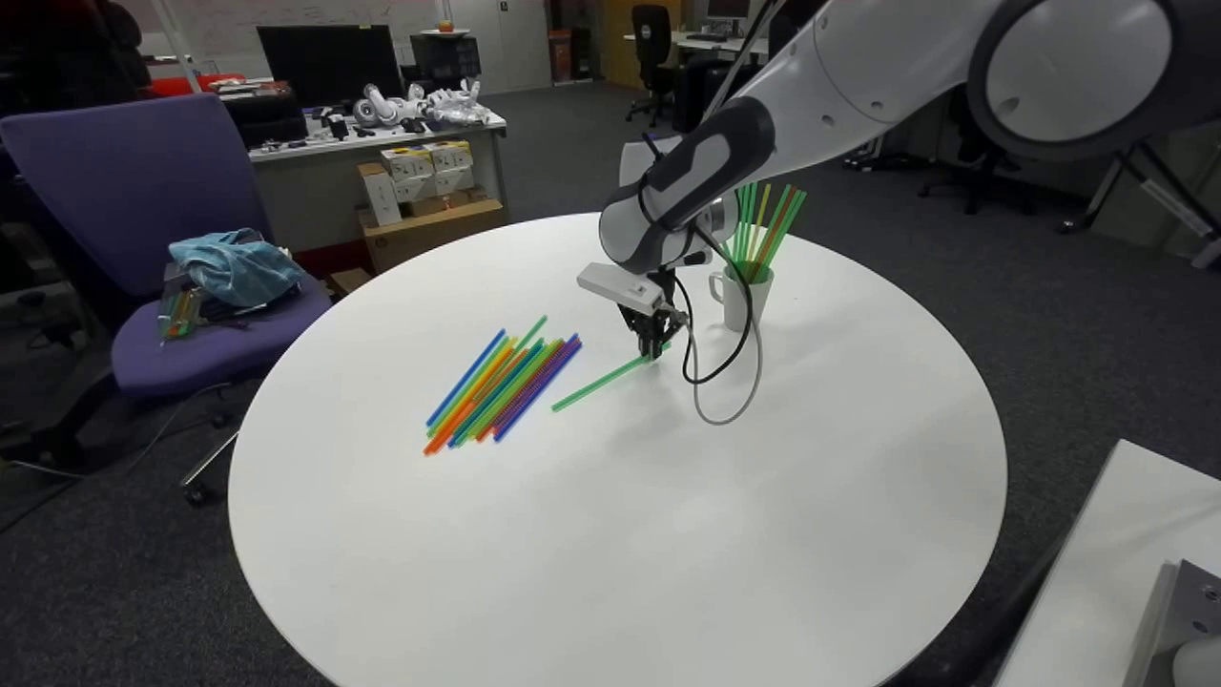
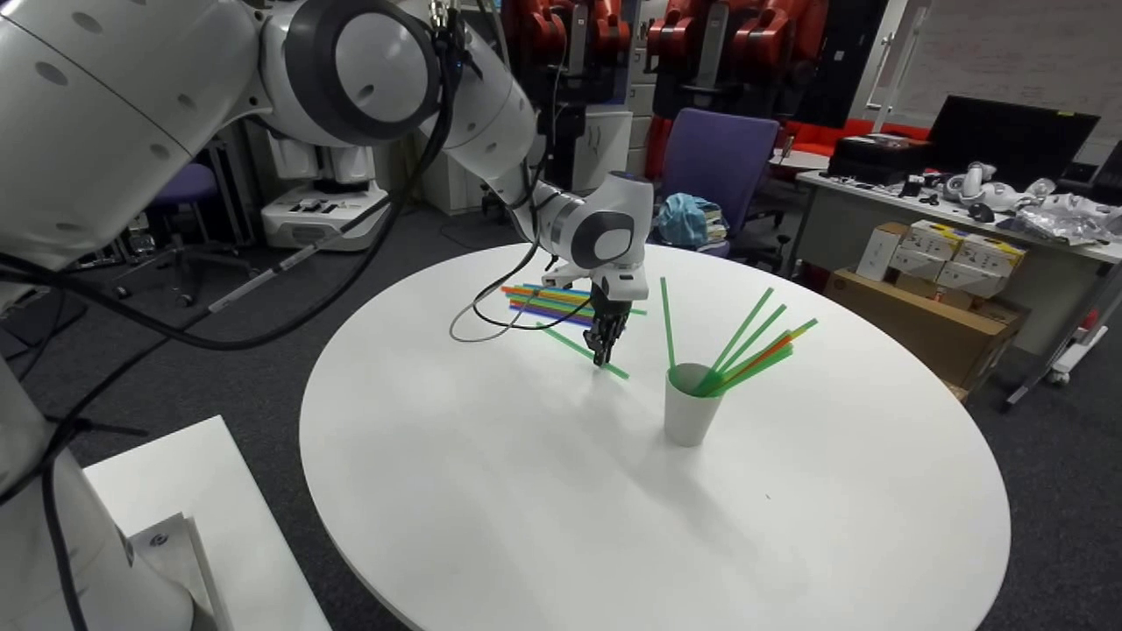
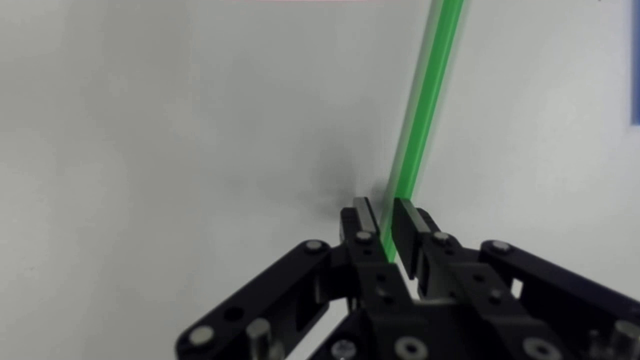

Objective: Pick up the green straw on the right and put it inside the white cup

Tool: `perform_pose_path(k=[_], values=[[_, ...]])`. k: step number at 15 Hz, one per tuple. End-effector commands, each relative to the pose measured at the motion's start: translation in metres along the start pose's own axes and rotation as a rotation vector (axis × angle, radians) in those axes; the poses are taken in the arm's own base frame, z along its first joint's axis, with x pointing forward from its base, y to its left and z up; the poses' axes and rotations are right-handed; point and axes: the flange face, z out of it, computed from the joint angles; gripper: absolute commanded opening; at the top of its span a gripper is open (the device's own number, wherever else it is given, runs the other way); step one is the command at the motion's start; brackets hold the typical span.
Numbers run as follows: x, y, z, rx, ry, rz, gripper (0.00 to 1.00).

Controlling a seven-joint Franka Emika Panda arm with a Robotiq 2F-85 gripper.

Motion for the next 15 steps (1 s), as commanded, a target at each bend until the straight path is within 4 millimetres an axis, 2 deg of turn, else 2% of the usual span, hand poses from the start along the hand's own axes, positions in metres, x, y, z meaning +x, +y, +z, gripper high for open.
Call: perform_pose_path(k=[1, 6, 8, 13, 14, 15], values=[[0.004, -0.006, -0.004, -0.016, -0.013, 0.004, 0.51], [0.004, -0.006, 0.003, -0.023, -0.013, 0.003, 0.89], [0.005, -0.006, 0.005, -0.025, -0.014, 0.003, 0.99], [0.008, -0.005, 0.008, -0.033, -0.019, 0.005, 1.00], [0.008, -0.004, 0.009, -0.038, -0.020, 0.005, 0.75], [0.010, -0.004, 0.010, -0.043, -0.021, 0.004, 0.74]])
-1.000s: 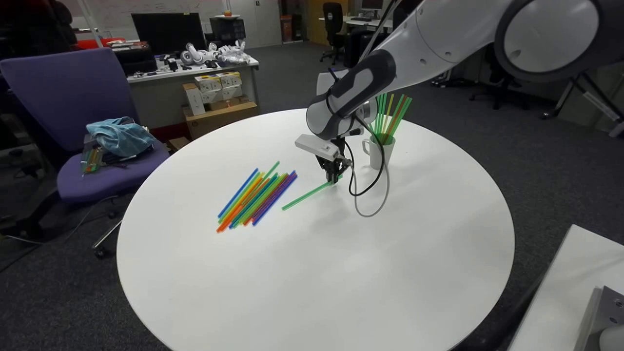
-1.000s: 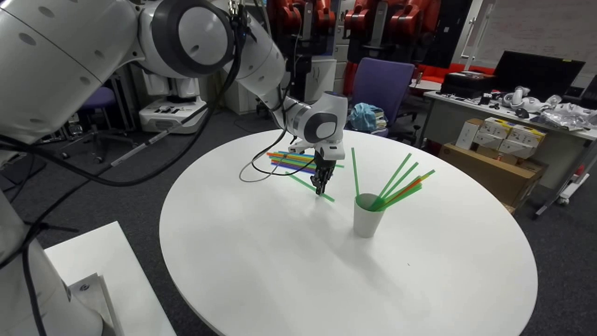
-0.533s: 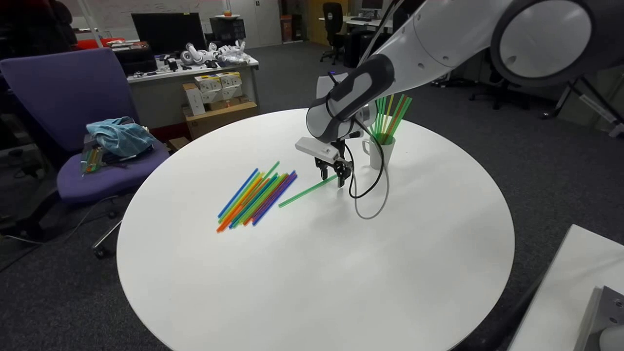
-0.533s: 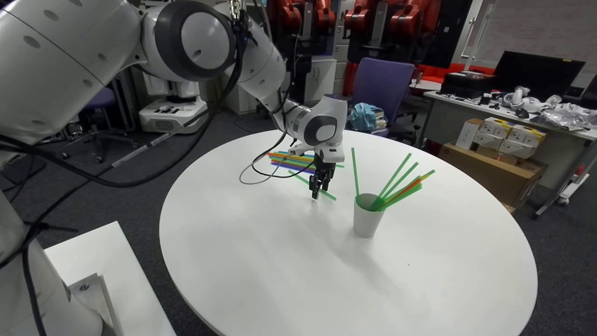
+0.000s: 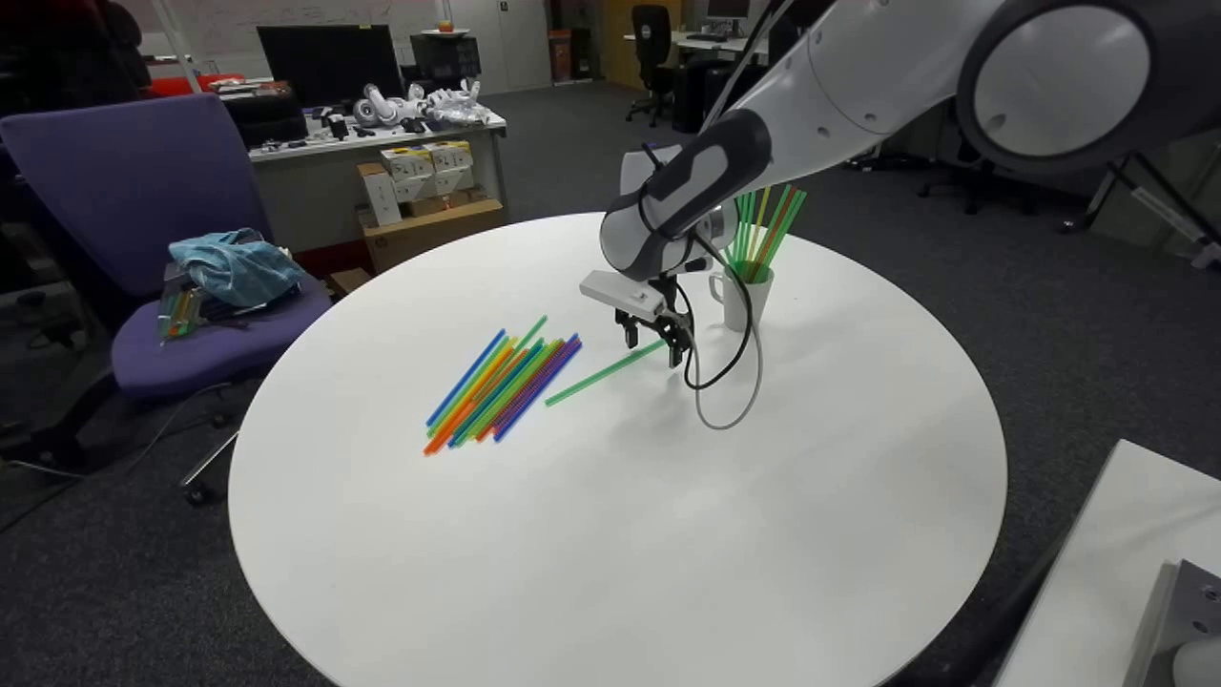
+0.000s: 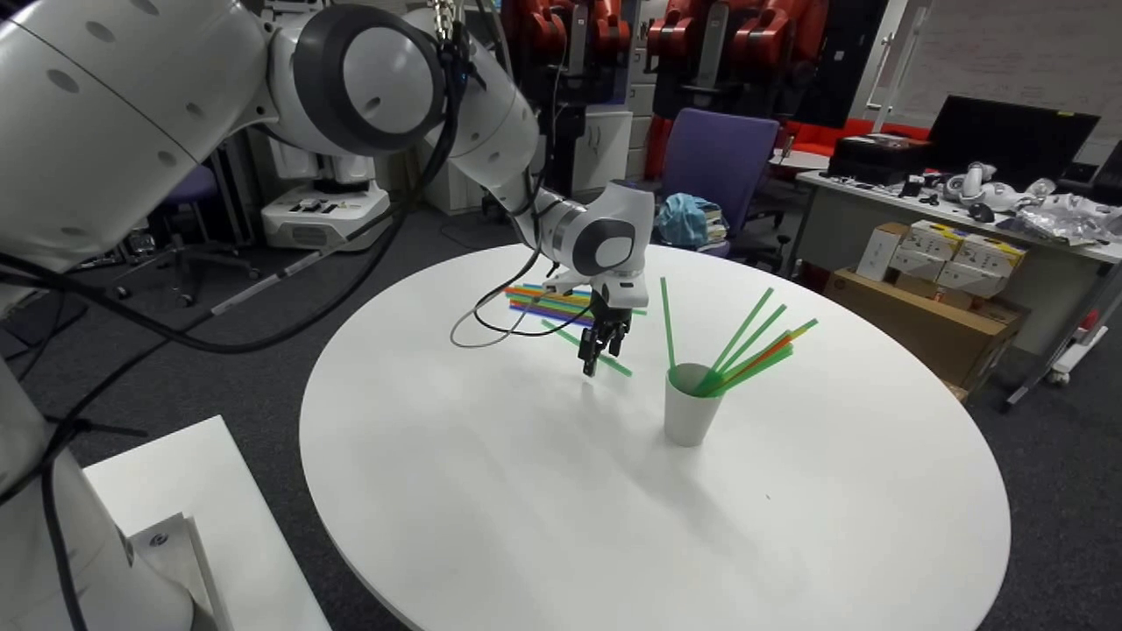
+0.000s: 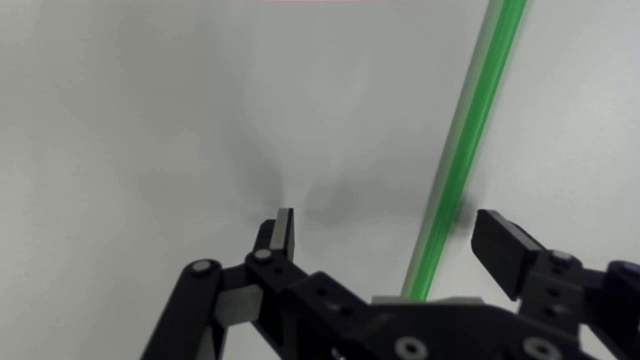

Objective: Pick up the green straw on the right and put it inside the white cup

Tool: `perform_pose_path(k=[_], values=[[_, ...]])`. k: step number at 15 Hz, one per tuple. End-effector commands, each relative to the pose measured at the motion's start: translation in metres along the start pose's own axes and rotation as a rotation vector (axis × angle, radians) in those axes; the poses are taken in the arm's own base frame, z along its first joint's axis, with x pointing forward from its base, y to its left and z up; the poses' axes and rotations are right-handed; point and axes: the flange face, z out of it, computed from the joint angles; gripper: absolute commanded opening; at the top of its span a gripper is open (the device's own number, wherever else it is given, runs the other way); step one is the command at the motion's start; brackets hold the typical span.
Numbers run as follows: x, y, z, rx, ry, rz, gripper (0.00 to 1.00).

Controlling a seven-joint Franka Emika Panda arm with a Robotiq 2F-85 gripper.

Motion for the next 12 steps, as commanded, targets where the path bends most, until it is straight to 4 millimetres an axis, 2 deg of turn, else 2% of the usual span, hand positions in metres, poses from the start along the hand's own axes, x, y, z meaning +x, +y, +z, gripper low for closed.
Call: perform_pose_path(k=[1, 9, 10, 12], values=[[0.008, -0.004, -0.002, -0.026, -0.021, 0.002, 0.67], [0.013, -0.009, -0.011, -0.015, -0.023, 0.003, 0.05], [0.013, -0.009, -0.016, -0.003, -0.012, 0.001, 0.01], [0.012, -0.010, -0.028, 0.013, -0.003, -0.003, 0.00]])
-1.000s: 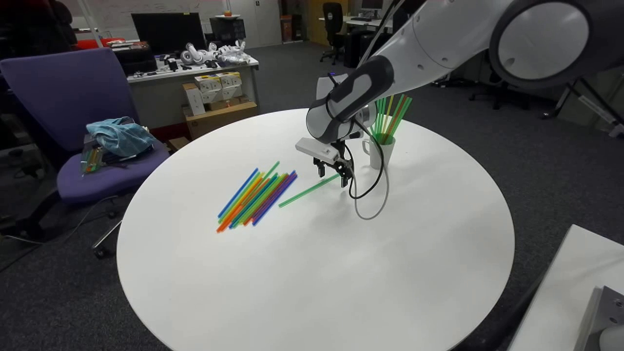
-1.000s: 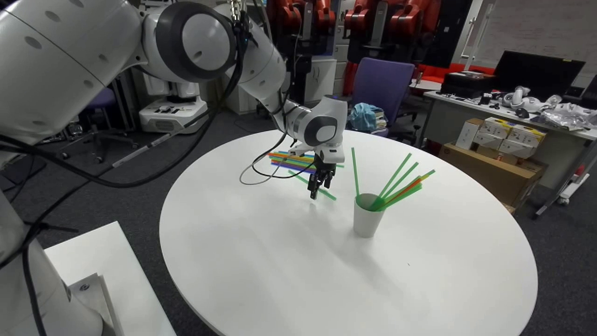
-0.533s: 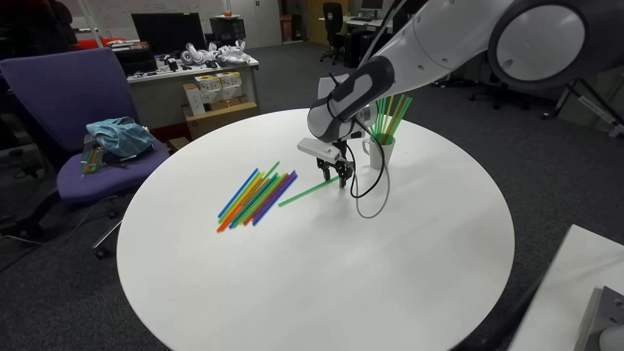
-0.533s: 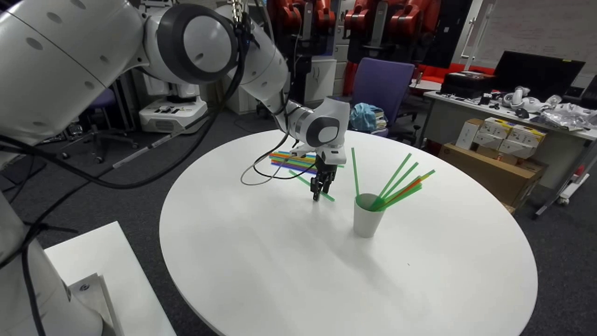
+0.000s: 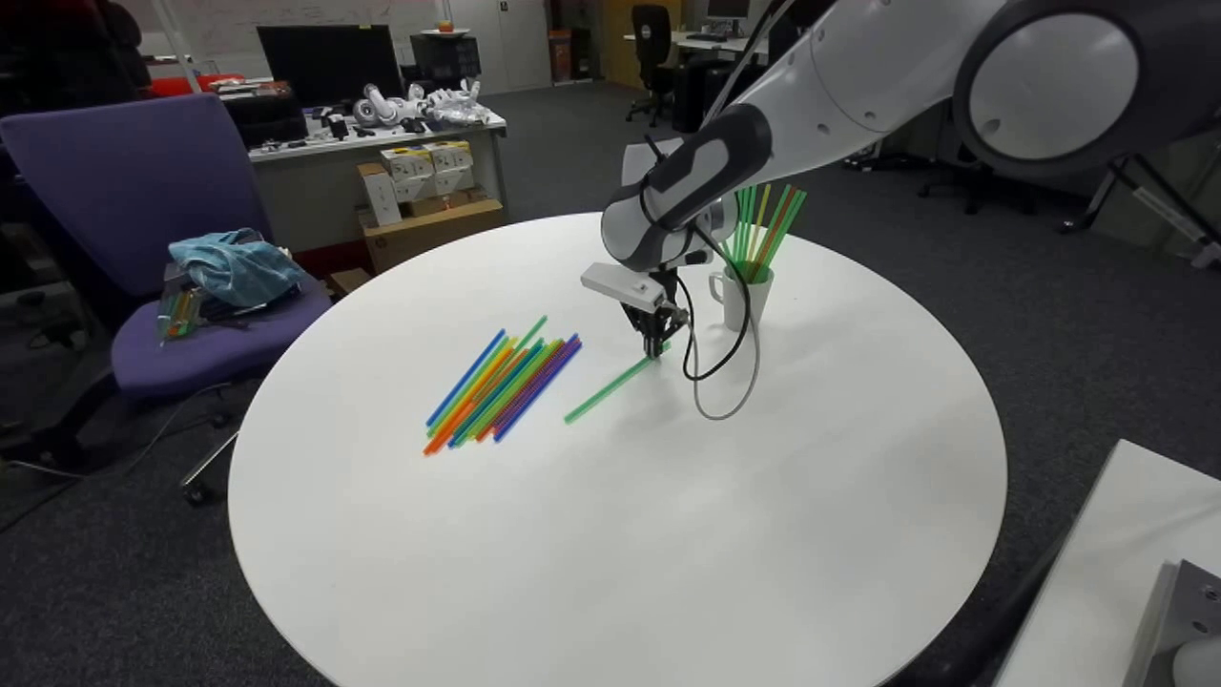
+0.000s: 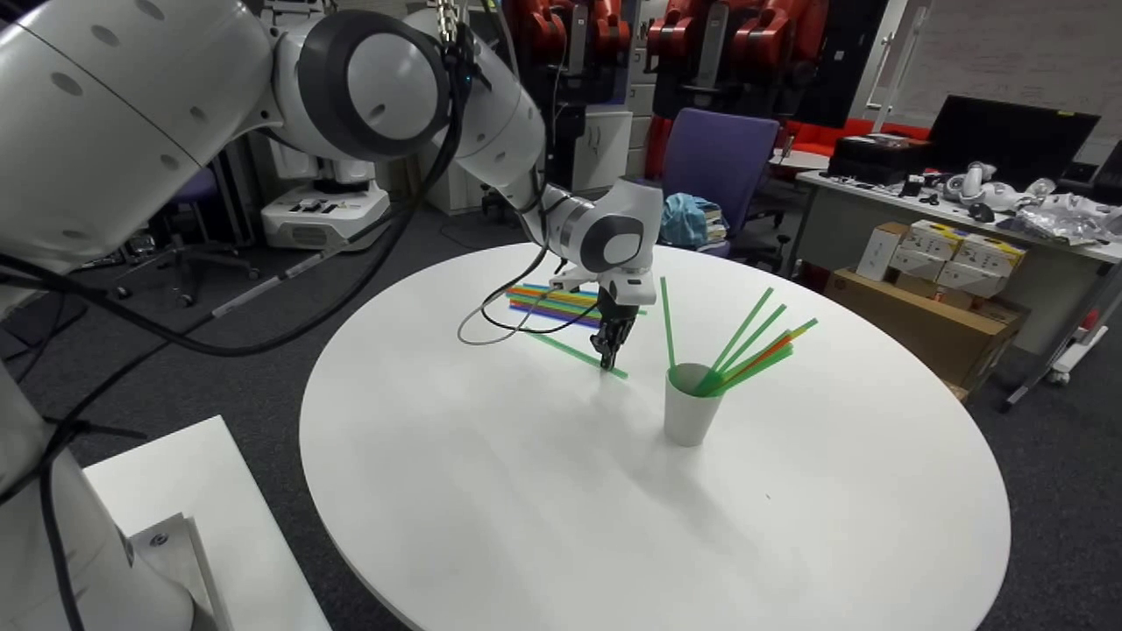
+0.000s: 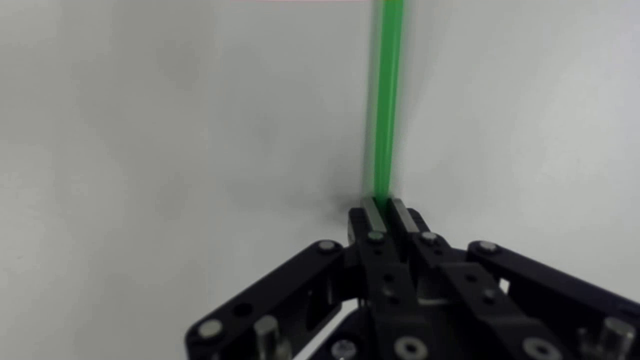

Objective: Pick up the green straw on the right and put it inside the white cup

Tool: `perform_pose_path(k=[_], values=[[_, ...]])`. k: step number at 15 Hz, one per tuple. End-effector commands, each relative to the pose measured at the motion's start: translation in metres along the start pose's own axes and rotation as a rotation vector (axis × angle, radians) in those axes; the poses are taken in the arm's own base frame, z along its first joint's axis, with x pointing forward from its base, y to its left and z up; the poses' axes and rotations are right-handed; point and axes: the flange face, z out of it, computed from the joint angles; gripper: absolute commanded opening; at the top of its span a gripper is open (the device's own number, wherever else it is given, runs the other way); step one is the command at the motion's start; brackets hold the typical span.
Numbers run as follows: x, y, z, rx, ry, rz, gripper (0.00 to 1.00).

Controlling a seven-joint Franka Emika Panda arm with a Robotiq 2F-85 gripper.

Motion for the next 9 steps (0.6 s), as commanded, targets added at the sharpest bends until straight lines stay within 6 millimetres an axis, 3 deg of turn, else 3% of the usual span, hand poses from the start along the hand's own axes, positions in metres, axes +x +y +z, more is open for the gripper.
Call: perform_pose_path(k=[1, 2, 5, 9], values=[[0.002, -0.004, -0.031, 0.020, 0.008, -0.013, 0.00], [0.002, -0.005, -0.040, 0.035, 0.030, -0.016, 0.00], [0.009, -0.009, -0.090, 0.107, 0.205, -0.068, 0.00], [0.026, -0.001, -0.175, 0.140, 0.442, -0.125, 0.00]])
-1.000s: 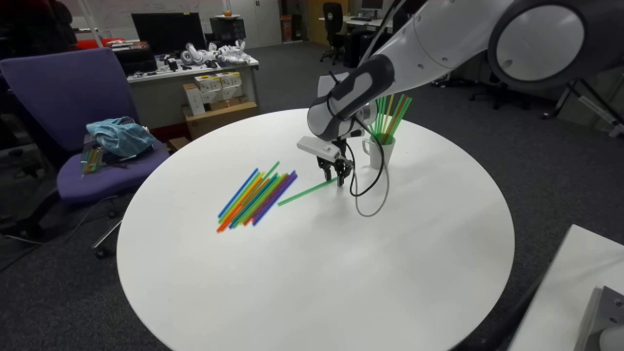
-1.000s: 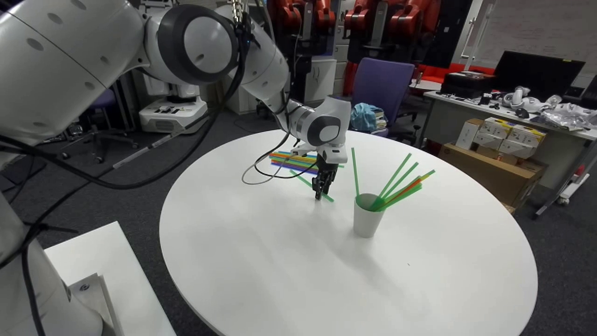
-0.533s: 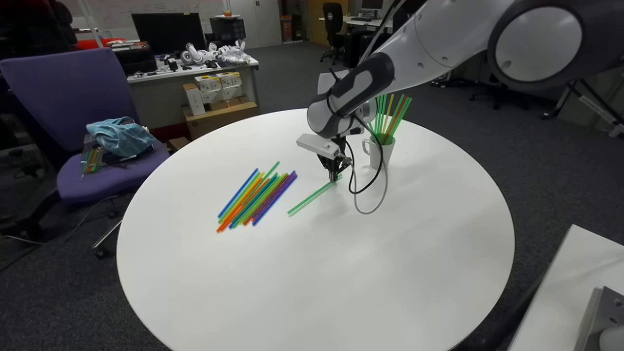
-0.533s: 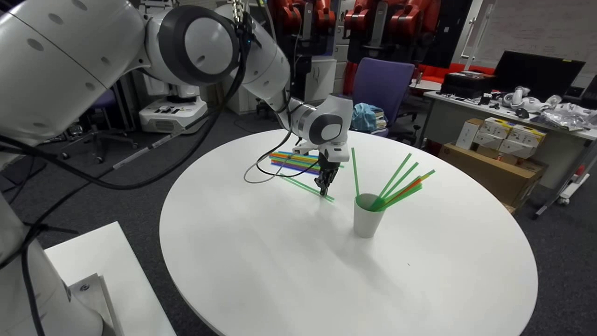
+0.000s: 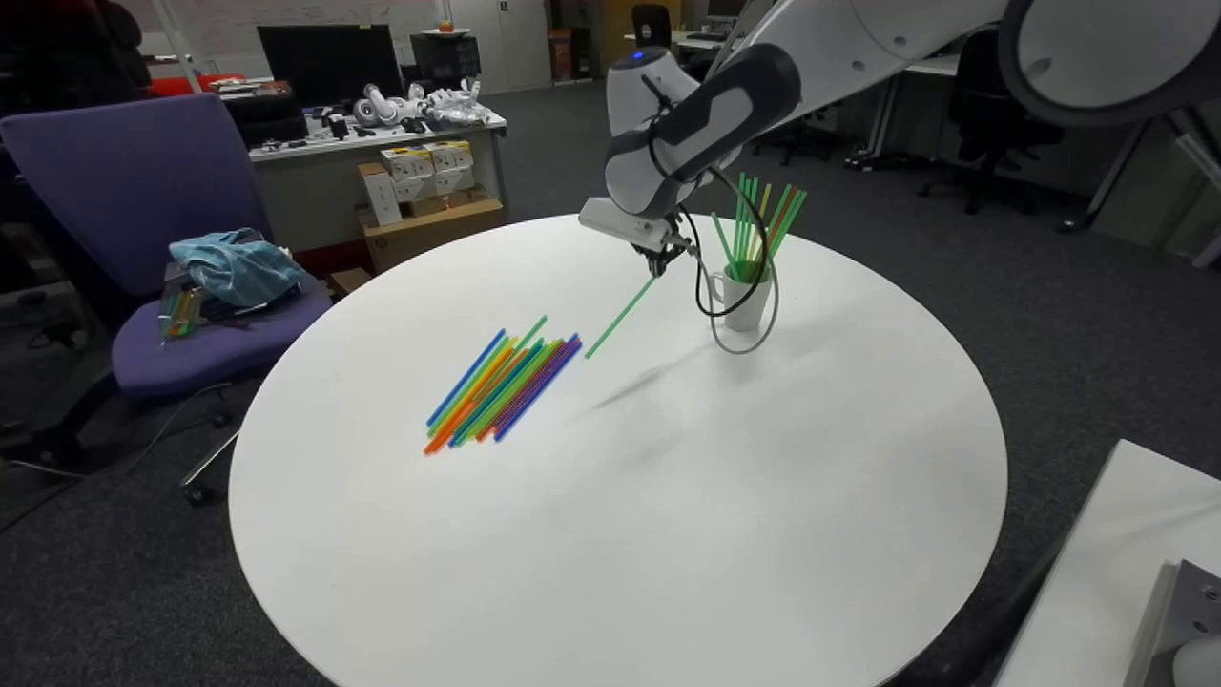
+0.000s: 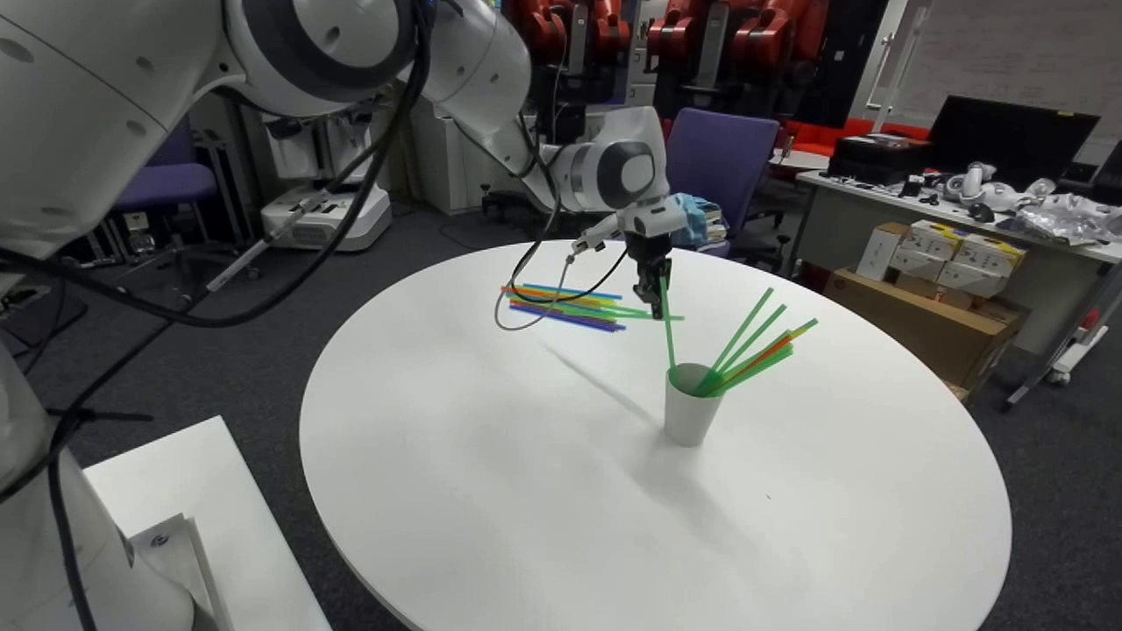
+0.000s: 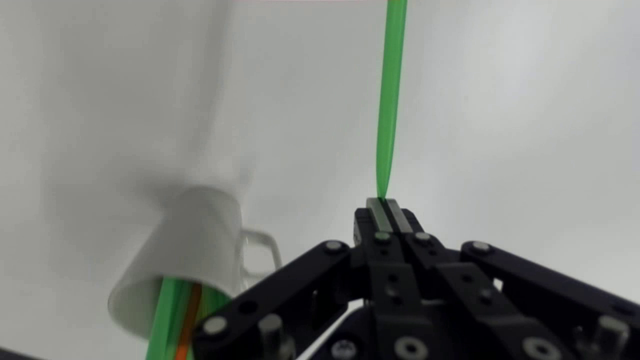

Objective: Pick up the green straw on the right and put it inside the white cup

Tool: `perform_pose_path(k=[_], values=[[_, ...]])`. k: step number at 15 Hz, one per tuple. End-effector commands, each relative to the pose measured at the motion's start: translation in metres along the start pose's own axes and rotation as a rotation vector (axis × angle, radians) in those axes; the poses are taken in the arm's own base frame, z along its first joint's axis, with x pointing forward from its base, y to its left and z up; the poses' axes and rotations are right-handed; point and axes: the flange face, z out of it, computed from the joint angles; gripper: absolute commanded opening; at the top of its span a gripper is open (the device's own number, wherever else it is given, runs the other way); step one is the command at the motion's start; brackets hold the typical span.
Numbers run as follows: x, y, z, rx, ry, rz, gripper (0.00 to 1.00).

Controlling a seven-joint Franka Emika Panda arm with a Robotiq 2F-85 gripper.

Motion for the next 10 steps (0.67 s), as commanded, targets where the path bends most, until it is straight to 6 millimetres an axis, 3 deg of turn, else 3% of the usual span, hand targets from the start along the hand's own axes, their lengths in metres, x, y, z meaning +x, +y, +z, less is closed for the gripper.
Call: perform_pose_path(k=[1, 3, 5, 10], values=[[0.031, 0.016, -0.074, 0.026, 0.193, -0.042, 0.00], [0.048, 0.026, -0.105, 0.020, 0.320, -0.081, 0.00], [0.064, 0.042, -0.121, -0.003, 0.448, -0.117, 0.00], [0.095, 0.082, -0.120, -0.064, 0.764, -0.181, 0.00]])
